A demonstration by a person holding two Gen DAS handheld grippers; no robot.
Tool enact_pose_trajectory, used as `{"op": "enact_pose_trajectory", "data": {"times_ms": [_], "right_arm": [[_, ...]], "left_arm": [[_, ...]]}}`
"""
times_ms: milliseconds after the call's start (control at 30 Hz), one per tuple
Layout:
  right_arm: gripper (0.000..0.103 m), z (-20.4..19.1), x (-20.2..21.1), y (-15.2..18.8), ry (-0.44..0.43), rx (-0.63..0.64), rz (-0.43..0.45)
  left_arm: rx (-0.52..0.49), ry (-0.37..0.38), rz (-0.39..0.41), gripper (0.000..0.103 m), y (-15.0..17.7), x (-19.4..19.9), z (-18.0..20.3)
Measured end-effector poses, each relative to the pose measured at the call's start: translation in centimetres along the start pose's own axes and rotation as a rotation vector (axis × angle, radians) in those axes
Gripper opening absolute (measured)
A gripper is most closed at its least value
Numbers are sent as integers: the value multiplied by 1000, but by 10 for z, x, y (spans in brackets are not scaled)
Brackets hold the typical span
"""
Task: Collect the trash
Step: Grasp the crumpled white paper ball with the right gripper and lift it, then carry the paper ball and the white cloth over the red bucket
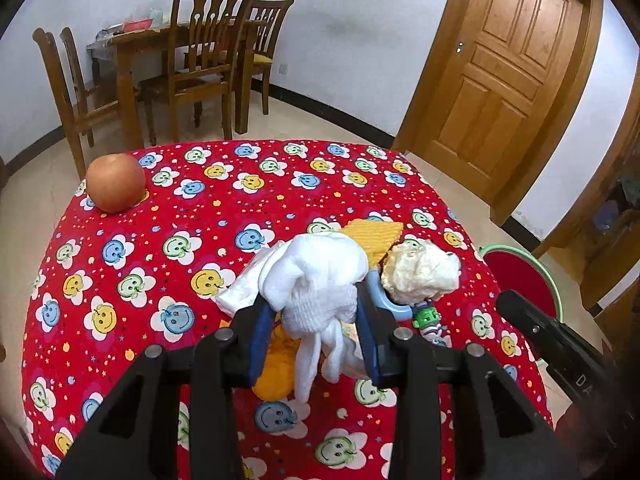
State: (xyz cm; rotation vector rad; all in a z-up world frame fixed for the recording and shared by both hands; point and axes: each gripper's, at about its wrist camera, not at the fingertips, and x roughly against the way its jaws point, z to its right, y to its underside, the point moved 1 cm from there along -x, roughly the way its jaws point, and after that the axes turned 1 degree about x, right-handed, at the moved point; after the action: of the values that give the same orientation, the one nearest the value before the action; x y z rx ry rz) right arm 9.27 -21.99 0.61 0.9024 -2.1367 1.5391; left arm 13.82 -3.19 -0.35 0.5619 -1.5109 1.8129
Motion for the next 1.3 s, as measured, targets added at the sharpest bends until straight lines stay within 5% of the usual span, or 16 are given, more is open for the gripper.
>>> {"op": "enact_pose_trajectory", "data": {"times_ms": [67, 200, 533, 867, 1033, 1300], "right_arm": [[10, 2, 1, 0, 3, -21, -4], [35, 3, -1, 0, -5, -49, -6], [54, 1, -33, -1, 26, -48, -56], [55, -2, -68, -2, 53, -32, -89], [34, -3, -67, 1, 52, -10, -83], [31, -7, -36, -2, 49, 5, -14]], "left_arm": [[2, -2, 4, 39, 1, 4, -2], [16, -11, 6, 39, 0, 3, -7], [58, -20, -8, 39, -1, -12, -23], [60, -16, -16, 39, -1, -22, -25], [57, -15, -15, 39, 0, -21, -24], [49, -1, -4, 39, 3, -10, -16]]}}
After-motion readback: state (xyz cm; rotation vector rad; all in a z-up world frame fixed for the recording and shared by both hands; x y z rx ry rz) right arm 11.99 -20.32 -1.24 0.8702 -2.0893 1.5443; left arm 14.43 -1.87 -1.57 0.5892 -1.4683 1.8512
